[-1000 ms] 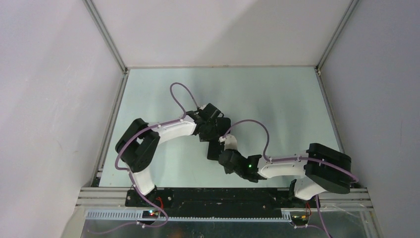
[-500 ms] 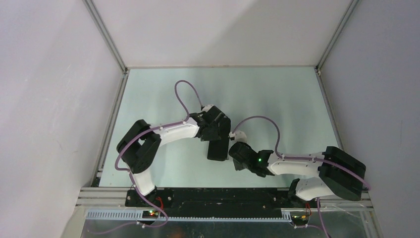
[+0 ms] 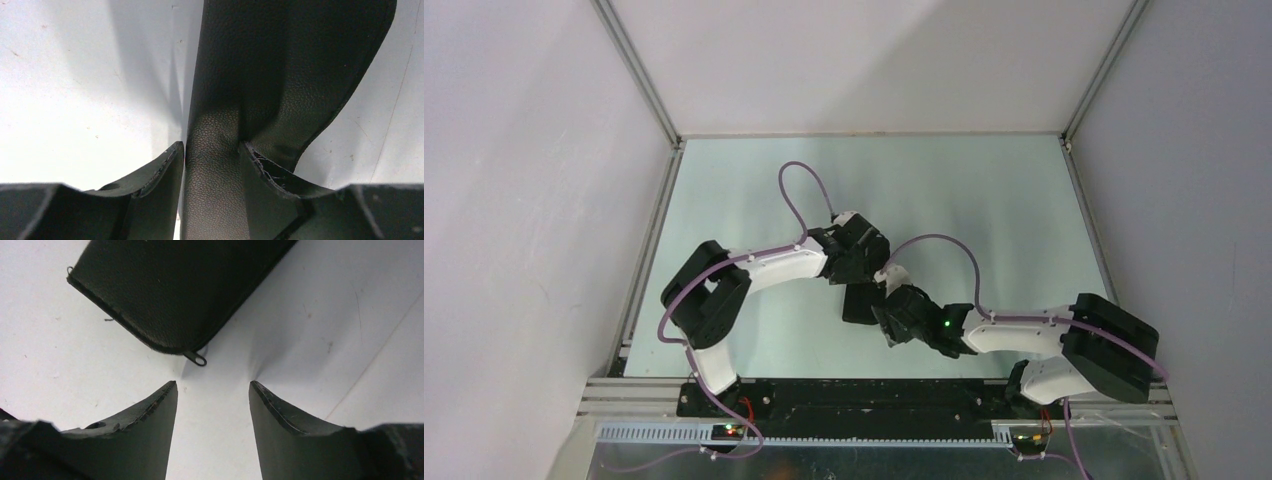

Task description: Sort the hair-cutting tools

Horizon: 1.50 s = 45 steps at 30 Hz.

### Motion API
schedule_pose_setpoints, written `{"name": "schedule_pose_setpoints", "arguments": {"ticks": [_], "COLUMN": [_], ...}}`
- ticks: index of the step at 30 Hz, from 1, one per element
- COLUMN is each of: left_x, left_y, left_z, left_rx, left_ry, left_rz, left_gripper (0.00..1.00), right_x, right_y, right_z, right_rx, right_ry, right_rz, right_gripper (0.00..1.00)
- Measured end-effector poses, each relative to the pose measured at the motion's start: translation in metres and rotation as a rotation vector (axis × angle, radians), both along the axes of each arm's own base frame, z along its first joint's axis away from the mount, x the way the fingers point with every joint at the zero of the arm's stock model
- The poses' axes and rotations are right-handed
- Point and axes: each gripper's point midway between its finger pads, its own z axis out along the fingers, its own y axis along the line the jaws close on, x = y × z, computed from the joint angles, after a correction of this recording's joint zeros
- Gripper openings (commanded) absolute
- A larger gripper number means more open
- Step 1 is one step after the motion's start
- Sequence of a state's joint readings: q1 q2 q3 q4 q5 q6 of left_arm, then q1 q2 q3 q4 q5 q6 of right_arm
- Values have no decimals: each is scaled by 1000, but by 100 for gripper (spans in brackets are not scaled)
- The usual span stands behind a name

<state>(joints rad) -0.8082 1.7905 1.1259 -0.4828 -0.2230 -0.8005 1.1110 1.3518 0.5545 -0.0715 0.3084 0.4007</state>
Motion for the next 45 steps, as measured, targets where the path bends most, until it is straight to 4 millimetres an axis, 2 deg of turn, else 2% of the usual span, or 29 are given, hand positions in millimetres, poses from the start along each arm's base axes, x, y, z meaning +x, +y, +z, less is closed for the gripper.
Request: {"name": "schedule_pose_setpoints", "arguments": {"ticks": [5, 9, 11, 16, 18, 25, 28, 34, 39, 43, 45], "left_x": [0, 0, 0, 1, 1, 1, 2, 3, 5, 6, 1], "left_y": [0, 0, 0, 0, 1, 1, 1, -7, -10, 0, 15], "left_z": [1, 0, 1, 0, 0, -3, -5, -5, 0, 4, 6], "left_rx": [1, 1, 1, 2, 3, 3, -6, -22, -24, -34, -45], "left_ry": [-3, -3, -4, -9, -11, -23, -43, -98, -142, -164, -158], "left_rz": [-8, -8, -9, -13, -13, -33, -52, -105, -139, -121, -85], "left_gripper": [50, 50, 50, 50, 50, 49, 48, 48, 54, 60, 63], "right_x": [10, 15, 17, 15, 13, 10, 15, 32, 35, 32, 31], "right_y": [12, 24, 30, 35, 35, 30, 21, 0, -1, 4, 9], "right_z": [-4, -4, -4, -5, -6, -1, 5, 3, -1, -5, -5], "right_rx": [19, 50, 66, 79, 83, 116, 136, 143, 152, 152, 164], "right_ry": [-13, -30, -39, -32, -22, 10, 19, 56, 84, 98, 96], "right_rz": [74, 125, 145, 175, 169, 131, 90, 0, -3, 14, 22], "right_gripper": [58, 52, 41, 8, 0, 0, 0, 0, 0, 0, 0]}}
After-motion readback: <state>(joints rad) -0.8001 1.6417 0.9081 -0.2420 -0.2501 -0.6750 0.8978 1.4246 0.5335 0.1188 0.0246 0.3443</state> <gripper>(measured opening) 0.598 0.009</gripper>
